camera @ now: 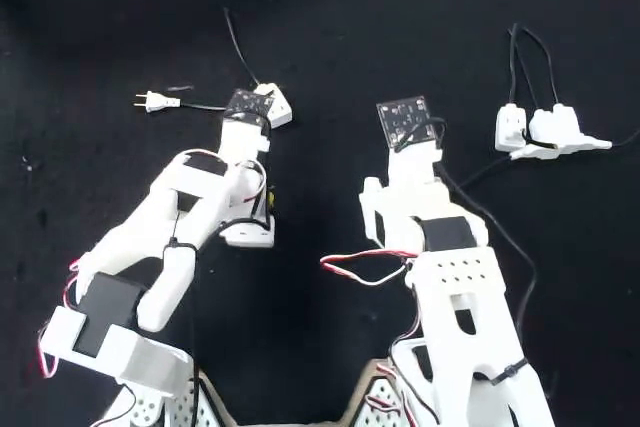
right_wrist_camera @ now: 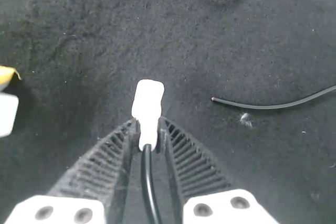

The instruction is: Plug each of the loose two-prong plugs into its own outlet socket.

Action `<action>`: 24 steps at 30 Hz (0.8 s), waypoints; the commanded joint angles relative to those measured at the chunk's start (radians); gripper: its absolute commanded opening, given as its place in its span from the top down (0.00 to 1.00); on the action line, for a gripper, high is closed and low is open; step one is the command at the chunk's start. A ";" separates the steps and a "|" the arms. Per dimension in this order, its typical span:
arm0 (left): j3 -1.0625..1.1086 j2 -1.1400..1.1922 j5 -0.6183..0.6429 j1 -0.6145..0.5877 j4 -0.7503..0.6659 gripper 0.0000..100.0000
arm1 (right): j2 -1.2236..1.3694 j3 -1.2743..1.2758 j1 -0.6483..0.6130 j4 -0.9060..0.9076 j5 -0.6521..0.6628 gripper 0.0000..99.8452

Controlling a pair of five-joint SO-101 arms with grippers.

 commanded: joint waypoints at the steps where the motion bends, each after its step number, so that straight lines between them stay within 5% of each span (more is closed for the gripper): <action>1: -0.012 -0.008 0.006 0.008 0.057 0.81 | -0.041 -0.005 -0.017 -0.026 -0.003 0.99; 10: -0.105 -0.204 0.005 -0.143 0.224 0.81 | -0.041 -0.005 -0.020 -0.026 -0.002 0.99; 17: 0.036 -0.192 -0.084 -0.340 0.114 0.81 | -0.041 -0.005 -0.021 -0.026 -0.002 0.99; 24: 0.186 -0.210 -0.132 -0.303 0.069 0.81 | -0.041 -0.005 -0.021 -0.026 -0.002 0.99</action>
